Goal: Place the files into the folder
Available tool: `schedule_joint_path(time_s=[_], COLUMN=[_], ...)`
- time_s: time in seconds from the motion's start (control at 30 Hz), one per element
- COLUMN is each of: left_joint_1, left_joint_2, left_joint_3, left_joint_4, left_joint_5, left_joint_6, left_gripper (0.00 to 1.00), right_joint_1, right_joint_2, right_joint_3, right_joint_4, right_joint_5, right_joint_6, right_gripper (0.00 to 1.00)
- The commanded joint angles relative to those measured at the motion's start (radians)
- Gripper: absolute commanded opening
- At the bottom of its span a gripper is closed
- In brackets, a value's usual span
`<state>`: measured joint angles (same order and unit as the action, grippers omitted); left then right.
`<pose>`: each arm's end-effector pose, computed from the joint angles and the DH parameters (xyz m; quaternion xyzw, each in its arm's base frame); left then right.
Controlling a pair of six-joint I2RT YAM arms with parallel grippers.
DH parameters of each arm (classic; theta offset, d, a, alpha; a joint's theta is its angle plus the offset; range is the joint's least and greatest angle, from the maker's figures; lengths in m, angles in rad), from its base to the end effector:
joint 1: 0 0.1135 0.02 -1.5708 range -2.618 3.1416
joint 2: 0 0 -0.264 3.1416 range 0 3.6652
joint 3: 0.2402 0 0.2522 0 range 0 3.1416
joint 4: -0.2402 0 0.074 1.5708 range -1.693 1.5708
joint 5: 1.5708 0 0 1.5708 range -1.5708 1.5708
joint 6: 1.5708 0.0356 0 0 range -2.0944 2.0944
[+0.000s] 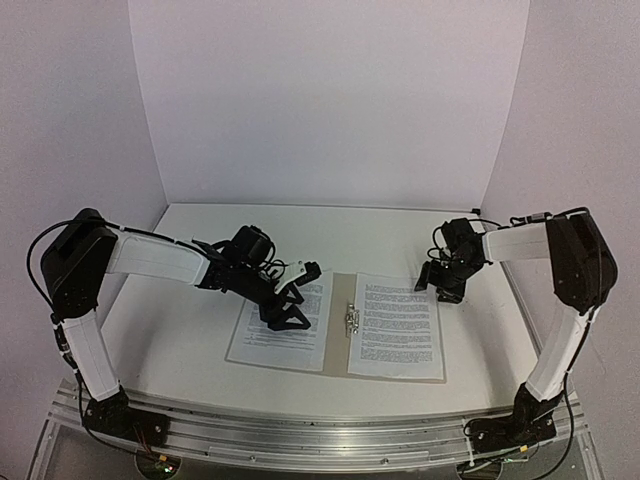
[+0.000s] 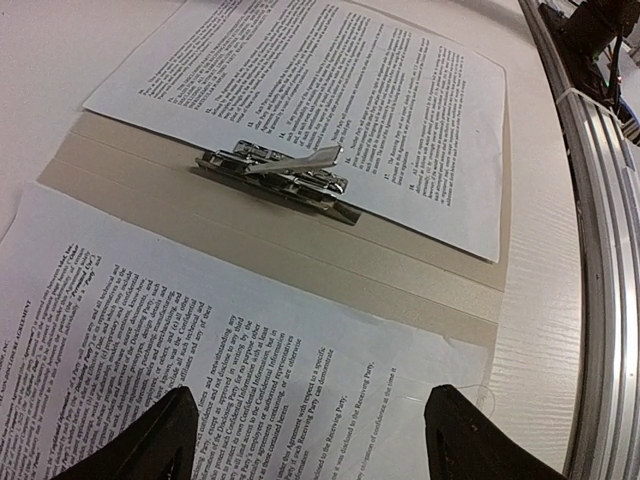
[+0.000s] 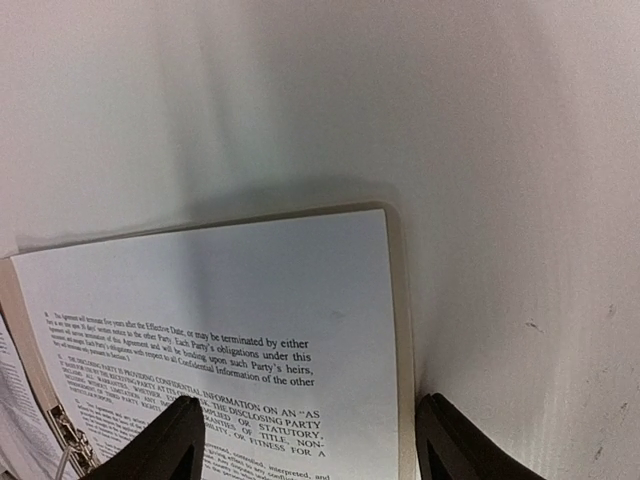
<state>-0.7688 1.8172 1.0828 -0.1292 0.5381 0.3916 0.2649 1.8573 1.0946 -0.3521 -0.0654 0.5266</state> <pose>0.2564 -0.2734 0.1704 0.5728 0.7059 -0.3075 0.2811 0.3482 0.0969 0.1425 0.1197 0.9662 0.1165 0.1962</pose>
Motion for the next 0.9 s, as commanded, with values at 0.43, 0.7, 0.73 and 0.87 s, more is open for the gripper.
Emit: schedule_joint_path(time_s=[0.43, 0.7, 0.73, 0.87], left_joint_1=[-0.001, -0.001, -0.001, -0.004], left_joint_2=[-0.012, 0.073, 0.079, 0.097], left_joint_3=[-0.023, -0.027, -0.036, -0.074], left_joint_4=[0.112, 0.232, 0.241, 0.269], left_joint_5=[-0.091, -0.268, -0.272, -0.283], left_joint_6=[0.057, -0.028, -0.043, -0.082], left_gripper=[0.77, 0.73, 0.72, 0.71], right_joint_1=[0.12, 0.299, 0.312, 0.351], right_joint_2=[-0.03, 0.045, 0.063, 0.122], right_joint_3=[0.167, 0.209, 0.218, 0.254], right_joint_4=[-0.244, -0.231, -0.225, -0.212], right_joint_5=[0.317, 0.338, 0.331, 0.325], right_joint_6=[-0.03, 0.047, 0.051, 0.06], right_gripper=[0.67, 0.55, 0.53, 0.48])
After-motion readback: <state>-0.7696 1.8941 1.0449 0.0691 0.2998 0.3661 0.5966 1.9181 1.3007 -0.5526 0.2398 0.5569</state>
